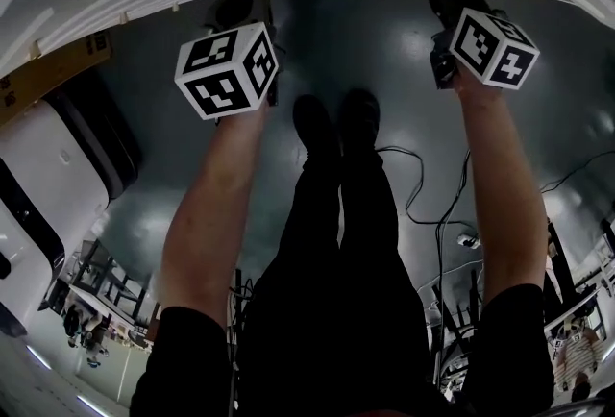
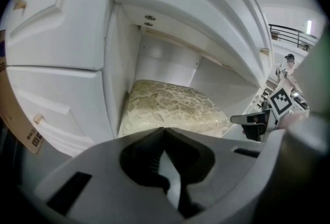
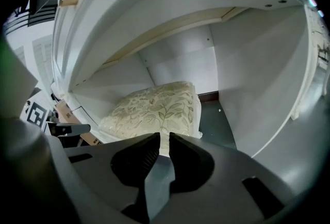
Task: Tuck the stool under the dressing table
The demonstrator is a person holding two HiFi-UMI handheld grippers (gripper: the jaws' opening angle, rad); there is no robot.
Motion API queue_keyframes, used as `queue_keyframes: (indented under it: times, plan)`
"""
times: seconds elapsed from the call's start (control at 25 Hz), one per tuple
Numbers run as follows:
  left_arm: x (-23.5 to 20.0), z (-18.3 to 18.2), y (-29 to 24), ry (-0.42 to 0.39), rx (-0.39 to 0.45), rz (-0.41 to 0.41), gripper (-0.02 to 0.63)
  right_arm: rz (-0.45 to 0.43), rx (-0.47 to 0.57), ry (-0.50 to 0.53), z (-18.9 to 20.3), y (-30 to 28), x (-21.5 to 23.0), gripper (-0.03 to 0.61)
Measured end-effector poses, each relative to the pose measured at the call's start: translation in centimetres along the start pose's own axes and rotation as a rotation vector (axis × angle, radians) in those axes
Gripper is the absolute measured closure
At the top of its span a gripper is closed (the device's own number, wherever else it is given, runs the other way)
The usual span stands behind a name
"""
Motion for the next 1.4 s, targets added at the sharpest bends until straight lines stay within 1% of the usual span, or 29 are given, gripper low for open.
queue_keyframes:
  times: [0.12, 0.24, 0.32, 0.44, 0.52, 0.64, 0.76, 0.96, 1.2, 1.4]
  plan:
    - [1.1, 1.1, 3.0, 0.013, -0.032, 0.015, 0.607, -0.001, 0.021, -0.013, -0.3, 2.1, -1.1, 0.509]
    - [1.7, 1.0, 6.4, 0.073, -0.06, 0.013, 0.607, -0.011, 0.026, -0.063, -0.9, 4.7, -3.0, 0.508]
    - [2.2, -0.4, 9.1, 0.1, -0.05, 0.015, 0.607, -0.041, 0.033, -0.081, -2.0, 6.7, -4.9, 0.508]
    - [3.2, -3.2, 13.3, 0.111, -0.02, 0.034, 0.607, -0.106, 0.053, -0.106, -4.2, 10.4, -8.1, 0.511]
    - [4.3, -4.7, 16.3, 0.103, -0.011, 0.052, 0.607, -0.143, 0.056, -0.117, -5.5, 13.3, -10.3, 0.514]
    - [6.7, -6.6, 21.1, 0.074, -0.012, 0.09, 0.607, -0.177, 0.052, -0.106, -7.8, 18.2, -13.0, 0.518]
    - [9.4, -8.4, 25.9, 0.059, -0.004, 0.128, 0.607, -0.207, 0.052, -0.073, -10.4, 22.7, -15.3, 0.518]
    - [13.2, -11.8, 33.0, 0.042, 0.039, 0.173, 0.607, -0.281, 0.073, 0.034, -15.1, 28.8, -19.3, 0.52]
    - [16.6, -16.4, 40.1, -0.031, 0.096, 0.217, 0.607, -0.333, 0.171, 0.141, -20.7, 35.6, -23.6, 0.52]
    - [19.1, -19.1, 45.6, -0.107, 0.163, 0.241, 0.607, -0.356, 0.222, 0.211, -22.9, 41.0, -26.2, 0.523]
Point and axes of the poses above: the fingertips, and each gripper's own axes: y backward along the fingers, x to its right, z out of its underside, the point moved 9 cm from there along y, backward along the fingers, and after that the axes turned 9 degrees about y, right-handed, at the moved point
